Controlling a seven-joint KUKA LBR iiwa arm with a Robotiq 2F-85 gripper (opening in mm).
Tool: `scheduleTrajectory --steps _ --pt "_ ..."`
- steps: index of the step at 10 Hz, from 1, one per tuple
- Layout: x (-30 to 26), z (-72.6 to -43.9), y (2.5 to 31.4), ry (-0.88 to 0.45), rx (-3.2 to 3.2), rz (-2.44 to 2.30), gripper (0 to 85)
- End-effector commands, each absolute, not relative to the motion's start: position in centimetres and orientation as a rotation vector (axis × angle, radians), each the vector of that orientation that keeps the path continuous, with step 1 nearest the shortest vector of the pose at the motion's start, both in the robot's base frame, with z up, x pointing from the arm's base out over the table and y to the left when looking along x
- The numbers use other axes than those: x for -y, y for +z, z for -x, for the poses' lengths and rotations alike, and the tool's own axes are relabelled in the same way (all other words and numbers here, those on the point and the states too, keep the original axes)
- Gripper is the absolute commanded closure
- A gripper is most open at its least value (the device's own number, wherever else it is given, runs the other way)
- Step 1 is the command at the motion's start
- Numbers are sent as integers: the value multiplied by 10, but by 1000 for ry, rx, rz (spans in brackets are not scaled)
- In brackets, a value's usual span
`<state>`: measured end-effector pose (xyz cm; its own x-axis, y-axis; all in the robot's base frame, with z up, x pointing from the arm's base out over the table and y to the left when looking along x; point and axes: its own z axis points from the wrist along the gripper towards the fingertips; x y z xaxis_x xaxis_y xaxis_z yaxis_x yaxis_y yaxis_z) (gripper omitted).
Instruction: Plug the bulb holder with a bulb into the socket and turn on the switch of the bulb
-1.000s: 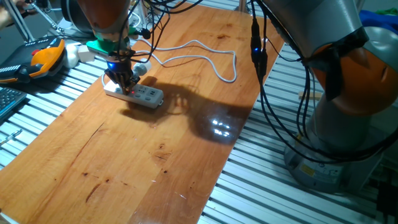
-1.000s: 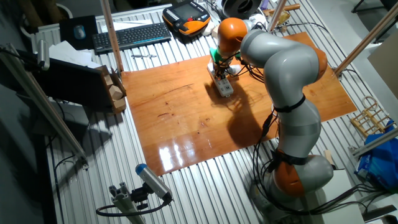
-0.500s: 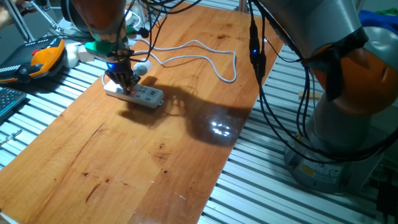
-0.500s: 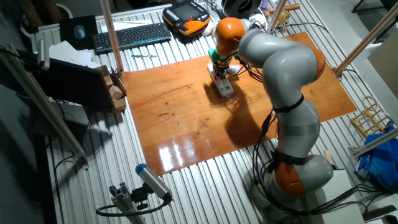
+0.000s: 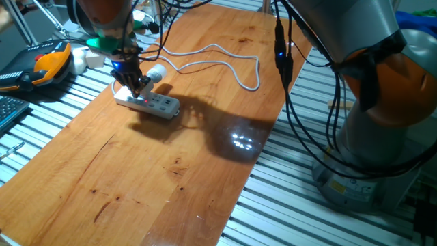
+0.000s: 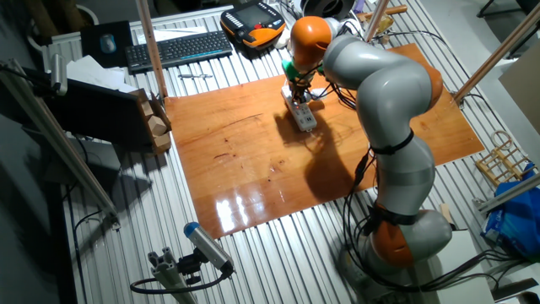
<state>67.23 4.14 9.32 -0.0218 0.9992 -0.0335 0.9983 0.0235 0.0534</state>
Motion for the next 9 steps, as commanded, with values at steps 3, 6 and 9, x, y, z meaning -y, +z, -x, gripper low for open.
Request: scheduleTrajectory --steps 3,6,9 --pt "-41 -671 116 35 -2216 -2123 850" --pt "-39 -667 134 30 -2216 -2088 850" --pt "-31 -667 137 28 -2229 -2058 850"
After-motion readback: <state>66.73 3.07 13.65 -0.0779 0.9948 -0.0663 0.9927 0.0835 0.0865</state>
